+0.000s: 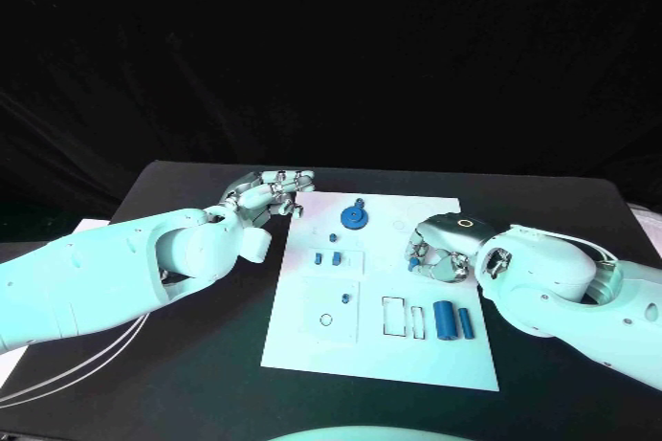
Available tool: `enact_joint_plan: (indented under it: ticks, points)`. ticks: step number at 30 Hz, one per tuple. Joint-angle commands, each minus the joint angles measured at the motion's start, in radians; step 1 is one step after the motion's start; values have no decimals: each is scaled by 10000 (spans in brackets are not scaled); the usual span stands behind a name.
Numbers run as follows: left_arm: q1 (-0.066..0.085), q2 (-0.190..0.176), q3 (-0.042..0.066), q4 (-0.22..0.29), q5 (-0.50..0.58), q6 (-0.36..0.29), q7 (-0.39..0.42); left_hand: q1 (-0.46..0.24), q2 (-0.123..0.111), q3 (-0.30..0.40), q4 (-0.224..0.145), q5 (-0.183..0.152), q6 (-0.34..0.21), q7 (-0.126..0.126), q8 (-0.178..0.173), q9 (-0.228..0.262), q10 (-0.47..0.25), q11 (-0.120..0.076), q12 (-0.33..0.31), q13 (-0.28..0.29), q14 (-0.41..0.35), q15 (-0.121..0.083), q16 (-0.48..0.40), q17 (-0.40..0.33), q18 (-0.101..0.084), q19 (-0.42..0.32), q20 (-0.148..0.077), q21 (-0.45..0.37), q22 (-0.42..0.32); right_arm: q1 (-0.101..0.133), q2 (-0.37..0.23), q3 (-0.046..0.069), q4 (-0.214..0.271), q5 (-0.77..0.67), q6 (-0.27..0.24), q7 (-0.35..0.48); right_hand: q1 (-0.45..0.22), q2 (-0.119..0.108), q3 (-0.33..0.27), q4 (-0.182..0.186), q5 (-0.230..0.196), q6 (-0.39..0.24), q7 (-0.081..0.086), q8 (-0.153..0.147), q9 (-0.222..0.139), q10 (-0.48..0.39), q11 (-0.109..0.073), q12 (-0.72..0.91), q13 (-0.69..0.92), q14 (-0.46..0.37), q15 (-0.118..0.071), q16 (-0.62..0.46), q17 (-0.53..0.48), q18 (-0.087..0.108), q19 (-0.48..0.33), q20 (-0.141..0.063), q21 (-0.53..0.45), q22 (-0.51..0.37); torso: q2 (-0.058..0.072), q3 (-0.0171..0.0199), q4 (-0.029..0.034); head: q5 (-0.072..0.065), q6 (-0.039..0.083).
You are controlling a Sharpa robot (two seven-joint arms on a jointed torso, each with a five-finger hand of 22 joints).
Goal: Assemble the parts on the task board
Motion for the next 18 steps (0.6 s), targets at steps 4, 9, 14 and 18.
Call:
enact_joint_plan:
  ticks: [4, 9, 14, 18]
  points:
    - [1, 14, 5, 6, 30, 55, 109, 27, 81, -65, -17, -17, -28, 24, 35, -5, -55, 16, 43, 9, -82, 4, -34, -12, 110, -30, -4, -62, -11, -34, 38, -13, 12, -203, -602, -220, -156, 48, -7, 149, -44, 103, -18, 7, 46, 128, -13, -64, -15, 112, -68, 69, 17, 97, 78, -46, 60, 825, -5, -3, 6, -26, 8]
    - [0, 17, 4, -9, 30, 69, 96, 27, 81, -65, -17, -17, -28, 24, 35, -5, -55, 16, 43, 9, -82, 4, -34, -12, 110, -30, -4, -62, -11, -27, -70, 2, 200, 44, -827, -200, -78, 113, 88, 131, -23, 166, -32, 9, 72, 204, -40, -102, -13, 114, -97, 98, 39, 88, 104, -59, 88, 865, -5, 1, -5, -43, 27]
    - [-1, 31, 4, -24, 30, 80, 86, 27, 81, -65, -17, -17, -28, 24, 35, -5, -55, 16, 43, 9, -82, 4, -34, -12, 110, -30, -4, -62, -11, 85, -277, 58, 498, 633, -933, -69, 35, 169, 196, 69, -23, 196, -22, -3, 93, 239, -44, -158, -17, 113, -111, 125, 62, 85, 112, -70, 96, 876, -17, -9, -3, -84, 28]
    - [-2, 42, 4, -33, 30, 87, 82, 30, 85, -71, -20, -17, -32, 26, 37, -6, -63, 18, 53, 11, -88, 4, -41, -33, 114, -35, -5, -87, -29, 159, -375, 108, 852, 979, -1023, 48, 40, 171, 202, 65, -22, 197, -17, -5, 95, 240, -43, -164, -17, 114, -113, 132, 72, 82, 119, -70, 104, 888, -11, -8, 2, -81, 40]
